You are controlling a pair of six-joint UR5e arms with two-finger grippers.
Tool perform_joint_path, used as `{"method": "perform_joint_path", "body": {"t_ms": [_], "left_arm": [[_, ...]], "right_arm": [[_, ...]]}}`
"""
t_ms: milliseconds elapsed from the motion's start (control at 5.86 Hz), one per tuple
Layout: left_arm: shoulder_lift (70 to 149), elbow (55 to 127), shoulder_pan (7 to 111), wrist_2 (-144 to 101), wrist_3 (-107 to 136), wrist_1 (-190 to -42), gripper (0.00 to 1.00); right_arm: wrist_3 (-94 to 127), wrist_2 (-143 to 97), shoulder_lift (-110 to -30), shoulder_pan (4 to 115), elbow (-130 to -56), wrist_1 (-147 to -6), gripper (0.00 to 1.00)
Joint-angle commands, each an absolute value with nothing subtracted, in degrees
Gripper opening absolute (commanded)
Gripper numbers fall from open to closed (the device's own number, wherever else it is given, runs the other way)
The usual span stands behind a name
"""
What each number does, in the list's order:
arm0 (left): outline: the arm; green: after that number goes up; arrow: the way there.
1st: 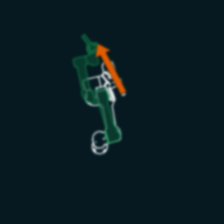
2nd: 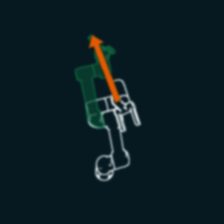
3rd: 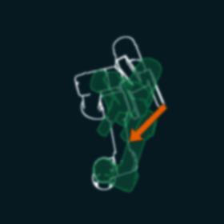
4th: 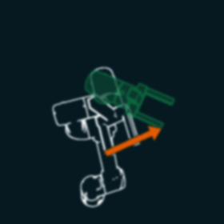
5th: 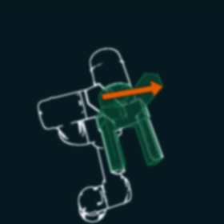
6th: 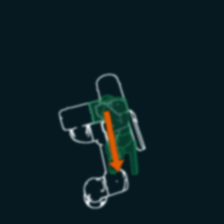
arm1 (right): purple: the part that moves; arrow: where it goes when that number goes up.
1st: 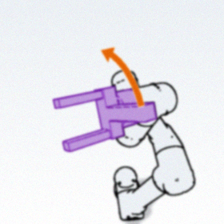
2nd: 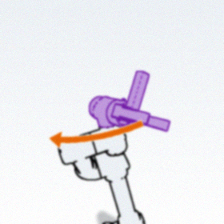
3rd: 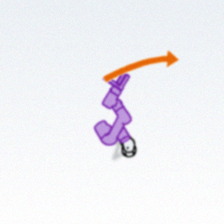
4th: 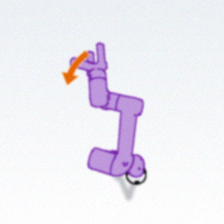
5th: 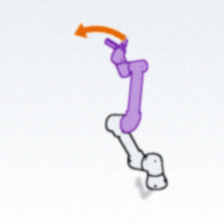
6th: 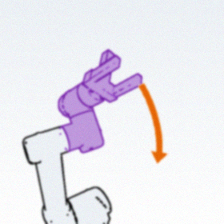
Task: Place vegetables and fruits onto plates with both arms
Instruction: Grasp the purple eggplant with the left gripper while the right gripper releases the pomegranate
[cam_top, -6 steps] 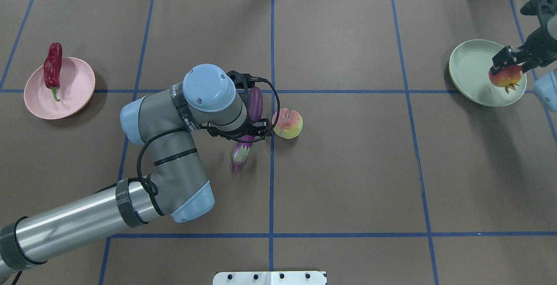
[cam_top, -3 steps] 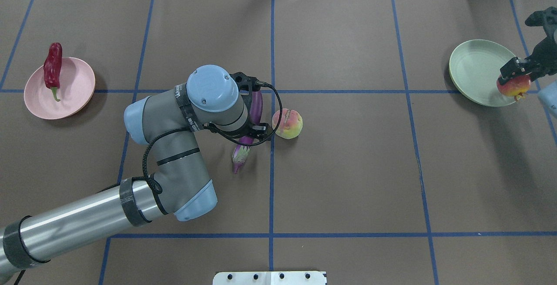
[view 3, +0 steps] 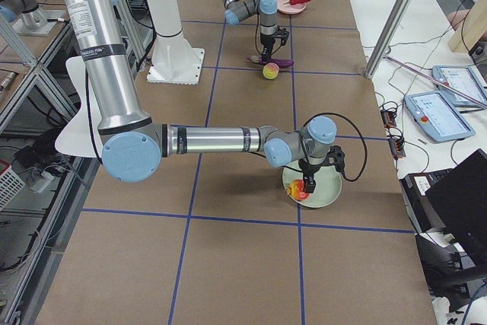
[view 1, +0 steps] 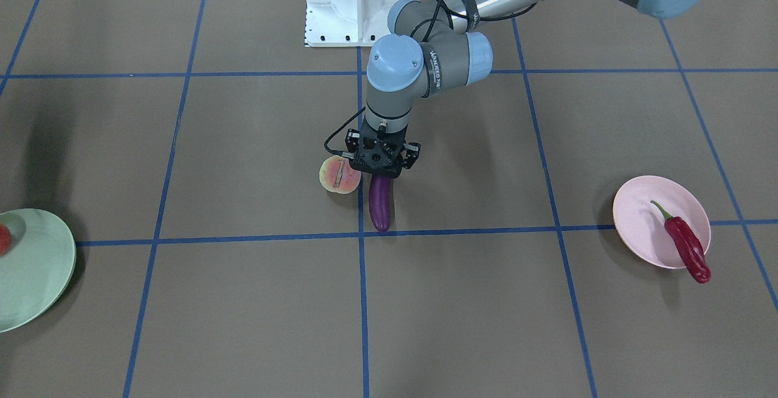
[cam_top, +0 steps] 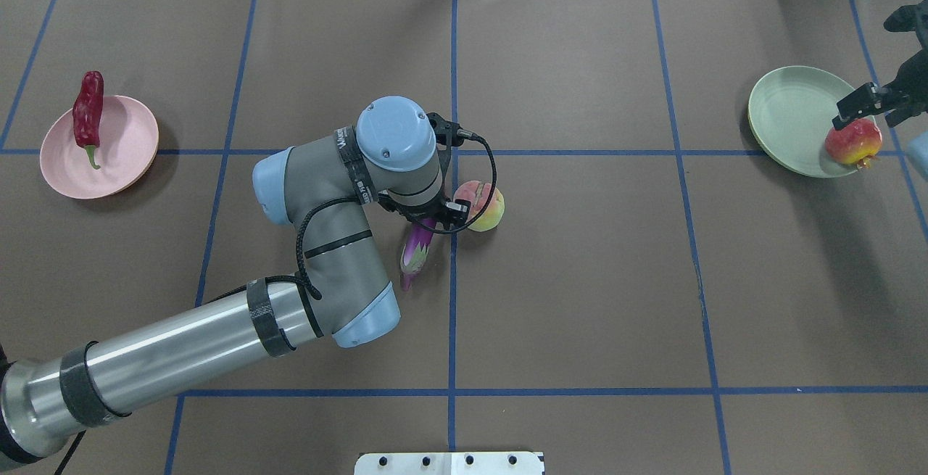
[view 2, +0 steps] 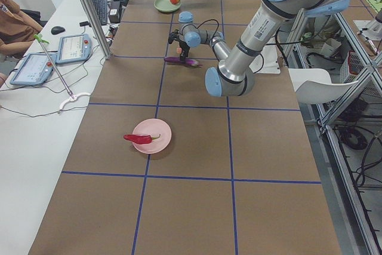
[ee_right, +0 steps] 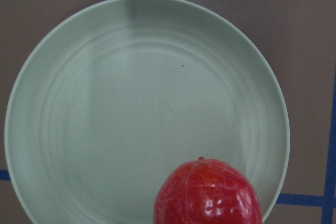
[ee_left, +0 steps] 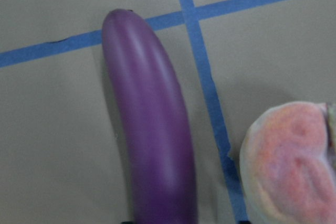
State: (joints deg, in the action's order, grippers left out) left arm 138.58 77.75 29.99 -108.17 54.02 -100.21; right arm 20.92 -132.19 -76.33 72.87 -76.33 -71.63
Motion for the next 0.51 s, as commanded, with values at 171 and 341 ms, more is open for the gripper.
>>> {"method": "perform_joint_path", "body": {"t_ms": [171,341], "left_arm": [[138.52,77.34,30.41,-107.93,52.12,-99.93,0.12],[138.34,77.00,30.41,-107.93,52.12,-99.93,0.11]], "right_arm": [[21.53,-132.45,-76.12,73.04,-77.17,-71.63,1.00],[21.88,-132.54,-76.03,73.04,-78.13,-71.80,1.00]]}}
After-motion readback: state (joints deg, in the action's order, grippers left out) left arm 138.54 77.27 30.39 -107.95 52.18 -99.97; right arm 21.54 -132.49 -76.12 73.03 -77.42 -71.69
